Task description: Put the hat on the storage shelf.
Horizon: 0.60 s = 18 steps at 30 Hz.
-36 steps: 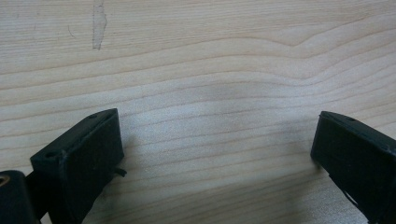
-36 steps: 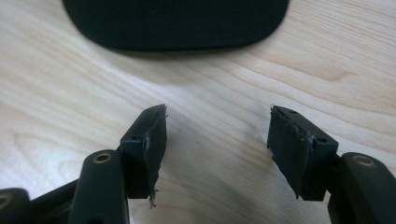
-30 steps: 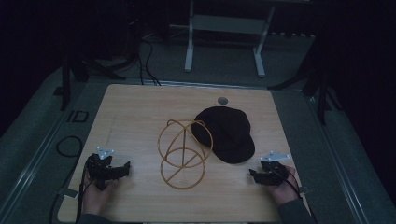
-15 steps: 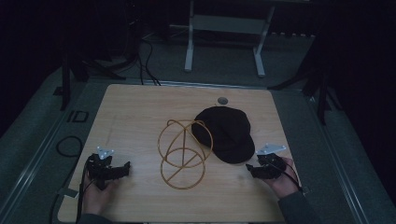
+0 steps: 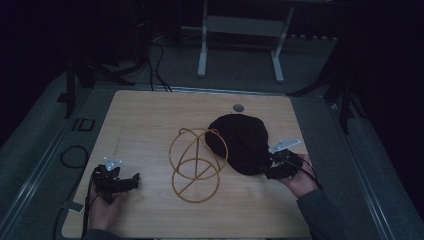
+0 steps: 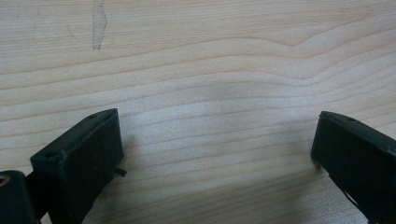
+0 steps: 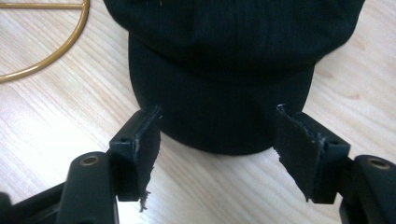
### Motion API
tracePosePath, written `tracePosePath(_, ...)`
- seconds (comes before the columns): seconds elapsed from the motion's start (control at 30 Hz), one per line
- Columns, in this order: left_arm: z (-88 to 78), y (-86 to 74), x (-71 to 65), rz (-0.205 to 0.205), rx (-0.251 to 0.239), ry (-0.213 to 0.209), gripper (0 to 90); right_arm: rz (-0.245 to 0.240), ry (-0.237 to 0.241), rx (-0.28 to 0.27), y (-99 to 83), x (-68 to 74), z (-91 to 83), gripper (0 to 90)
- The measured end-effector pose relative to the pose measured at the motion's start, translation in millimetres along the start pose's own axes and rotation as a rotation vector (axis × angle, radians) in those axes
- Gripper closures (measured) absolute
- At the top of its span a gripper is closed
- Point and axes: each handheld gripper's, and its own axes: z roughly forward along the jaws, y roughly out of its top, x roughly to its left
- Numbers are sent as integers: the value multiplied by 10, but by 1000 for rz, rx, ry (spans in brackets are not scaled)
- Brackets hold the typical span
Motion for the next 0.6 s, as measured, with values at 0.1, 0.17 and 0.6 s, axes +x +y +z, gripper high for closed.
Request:
tracePosePath(0.1, 0, 0, 0, 0, 0, 0, 18, -22, 5, 5, 87, -3, 14, 298)
tracePosePath(0.17, 0, 0, 0, 0, 0, 0, 18, -27, 5, 16, 141, -4, 32, 284)
tracePosePath(0.6, 0, 0, 0, 0, 0, 0, 18, -43, 21, 42, 425, -25, 122, 176)
